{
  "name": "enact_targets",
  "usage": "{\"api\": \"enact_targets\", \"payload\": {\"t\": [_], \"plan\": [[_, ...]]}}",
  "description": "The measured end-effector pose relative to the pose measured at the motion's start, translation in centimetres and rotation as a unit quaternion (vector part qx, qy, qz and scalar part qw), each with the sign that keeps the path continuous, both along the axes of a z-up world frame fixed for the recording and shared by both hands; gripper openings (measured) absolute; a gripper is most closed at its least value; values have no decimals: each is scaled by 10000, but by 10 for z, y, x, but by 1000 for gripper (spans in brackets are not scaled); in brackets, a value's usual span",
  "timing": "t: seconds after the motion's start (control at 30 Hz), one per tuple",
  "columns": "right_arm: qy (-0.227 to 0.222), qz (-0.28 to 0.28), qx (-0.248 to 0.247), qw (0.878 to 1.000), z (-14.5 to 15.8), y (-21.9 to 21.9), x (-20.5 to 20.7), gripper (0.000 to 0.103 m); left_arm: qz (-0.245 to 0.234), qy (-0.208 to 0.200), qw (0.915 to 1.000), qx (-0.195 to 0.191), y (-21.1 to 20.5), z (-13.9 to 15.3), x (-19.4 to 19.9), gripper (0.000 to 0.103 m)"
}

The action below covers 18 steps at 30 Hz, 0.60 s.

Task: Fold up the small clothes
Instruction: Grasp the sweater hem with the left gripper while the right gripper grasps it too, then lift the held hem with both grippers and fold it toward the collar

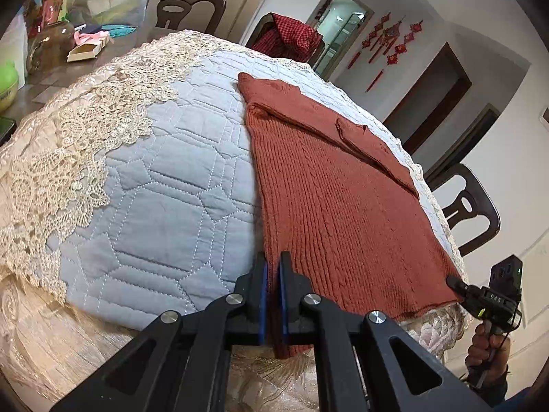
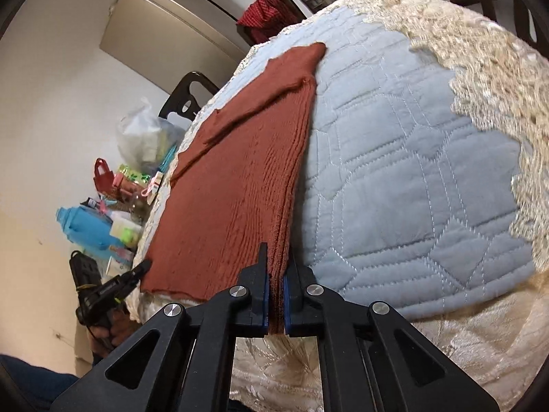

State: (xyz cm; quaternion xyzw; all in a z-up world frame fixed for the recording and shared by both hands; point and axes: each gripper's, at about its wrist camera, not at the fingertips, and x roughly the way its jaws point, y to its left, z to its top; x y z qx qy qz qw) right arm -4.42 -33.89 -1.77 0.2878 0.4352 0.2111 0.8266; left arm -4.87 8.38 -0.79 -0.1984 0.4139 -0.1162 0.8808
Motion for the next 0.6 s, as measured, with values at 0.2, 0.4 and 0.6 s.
{"api": "enact_targets", "payload": {"t": [0.2,0.4,0.6], "plan": [[-51,131,26,9999,8,1,-6,5,-33,-106,9999,-117,7,8,-11,7],[-45,214,149,9996,11,-6,-27,5,-42,-179,9997,-160,18,16,-32,7],[-38,202,288,9994,12,-7,-25,5,-74,-306,9991,-276,16,22,-25,7]]}}
